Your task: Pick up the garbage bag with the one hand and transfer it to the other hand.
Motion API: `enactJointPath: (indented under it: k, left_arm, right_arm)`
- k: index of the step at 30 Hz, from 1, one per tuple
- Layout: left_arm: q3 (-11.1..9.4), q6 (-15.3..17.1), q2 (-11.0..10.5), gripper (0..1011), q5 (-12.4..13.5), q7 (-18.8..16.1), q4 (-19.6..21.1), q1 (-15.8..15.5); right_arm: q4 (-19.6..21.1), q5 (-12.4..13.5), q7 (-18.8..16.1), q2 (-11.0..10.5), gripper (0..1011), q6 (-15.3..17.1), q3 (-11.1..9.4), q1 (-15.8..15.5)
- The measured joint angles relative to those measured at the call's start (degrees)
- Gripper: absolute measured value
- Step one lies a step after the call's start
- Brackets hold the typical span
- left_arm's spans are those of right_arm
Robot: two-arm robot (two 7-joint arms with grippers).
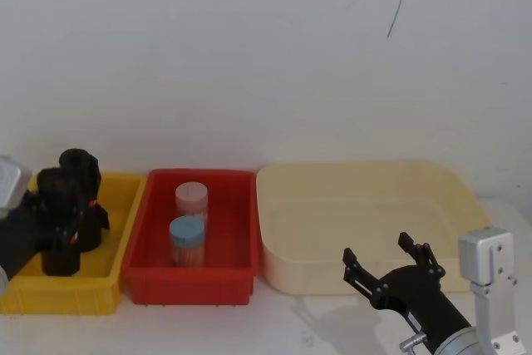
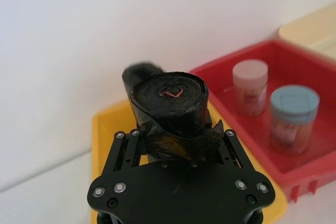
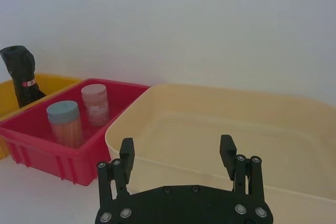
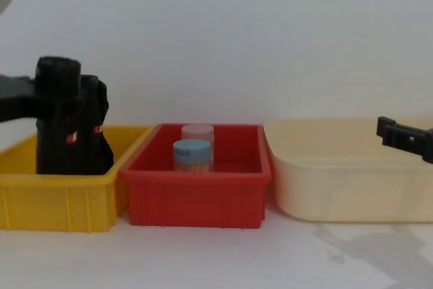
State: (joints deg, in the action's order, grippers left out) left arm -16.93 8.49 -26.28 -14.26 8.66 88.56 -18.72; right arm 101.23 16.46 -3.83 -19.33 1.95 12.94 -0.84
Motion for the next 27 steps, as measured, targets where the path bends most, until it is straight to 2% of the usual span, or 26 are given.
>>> enactJointPath:
  k: [7, 14, 19, 23, 27]
  left_arm:
    - [1.0, 2.45, -0.39, 517, -1.89, 2.54, 3.17, -2.03]
    - [1.47, 4.85, 0.13, 517, -3.79, 5.23, 5.28, -5.84]
    - [1.0, 5.76, 1.34, 517, -4.57, 6.53, 5.28, -8.94]
    - [-0.26, 6.61, 3.34, 517, -5.11, 7.58, 3.78, -12.36]
    - [-1.21, 6.9, 4.68, 517, -5.25, 8.02, 2.39, -14.17]
  right_arm:
    - [0.0, 0.0, 0.0, 0.0, 1000, 0.0, 0.0, 0.0]
    - [0.0, 0.0, 0.0, 0.0, 1000, 0.0, 0.0, 0.0]
    - [0.0, 0.0, 0.0, 0.0, 1000, 0.0, 0.0, 0.0]
    - [0.0, 0.0, 0.0, 0.0, 1000, 0.0, 0.0, 0.0]
    - [0.0, 0.0, 0.0, 0.0, 1000, 0.0, 0.0, 0.0]
